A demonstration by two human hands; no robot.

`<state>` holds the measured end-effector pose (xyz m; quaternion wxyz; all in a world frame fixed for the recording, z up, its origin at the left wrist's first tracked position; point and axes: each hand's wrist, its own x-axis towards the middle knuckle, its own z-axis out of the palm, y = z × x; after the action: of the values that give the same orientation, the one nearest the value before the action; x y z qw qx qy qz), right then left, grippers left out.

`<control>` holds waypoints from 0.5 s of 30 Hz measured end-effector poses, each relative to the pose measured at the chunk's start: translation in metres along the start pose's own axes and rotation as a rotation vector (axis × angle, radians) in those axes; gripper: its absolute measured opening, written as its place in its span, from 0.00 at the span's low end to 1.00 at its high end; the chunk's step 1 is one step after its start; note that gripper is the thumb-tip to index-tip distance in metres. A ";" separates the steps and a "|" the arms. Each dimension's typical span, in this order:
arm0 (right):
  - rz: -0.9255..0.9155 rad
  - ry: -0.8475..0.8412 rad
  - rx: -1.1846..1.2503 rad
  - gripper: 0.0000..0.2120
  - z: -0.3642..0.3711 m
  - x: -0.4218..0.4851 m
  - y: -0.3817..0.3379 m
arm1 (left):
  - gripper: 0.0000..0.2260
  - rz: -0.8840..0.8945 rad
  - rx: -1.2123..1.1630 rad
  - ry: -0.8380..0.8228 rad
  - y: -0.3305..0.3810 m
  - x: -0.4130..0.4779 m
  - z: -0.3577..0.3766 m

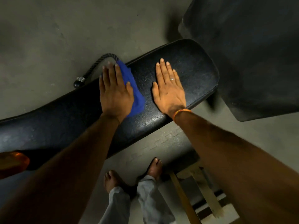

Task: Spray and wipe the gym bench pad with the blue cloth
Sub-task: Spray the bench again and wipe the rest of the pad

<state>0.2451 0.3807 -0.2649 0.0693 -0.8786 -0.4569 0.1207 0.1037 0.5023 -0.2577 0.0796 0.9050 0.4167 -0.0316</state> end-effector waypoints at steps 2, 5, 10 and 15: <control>0.006 0.019 -0.012 0.32 0.001 0.001 0.000 | 0.30 -0.036 -0.018 0.005 0.008 0.005 0.001; 0.033 0.018 -0.019 0.31 0.000 0.001 -0.008 | 0.30 -0.013 0.031 0.013 0.011 -0.035 0.000; 0.156 0.003 -0.016 0.33 0.010 -0.009 -0.039 | 0.31 0.021 0.077 -0.075 -0.008 -0.103 0.006; 0.104 0.047 -0.021 0.32 0.013 -0.010 -0.036 | 0.33 0.017 -0.009 -0.021 -0.015 -0.025 0.000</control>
<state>0.2080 0.3937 -0.2675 0.0647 -0.9043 -0.4103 0.0986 0.0757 0.4931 -0.2562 0.0881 0.9079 0.4081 -0.0385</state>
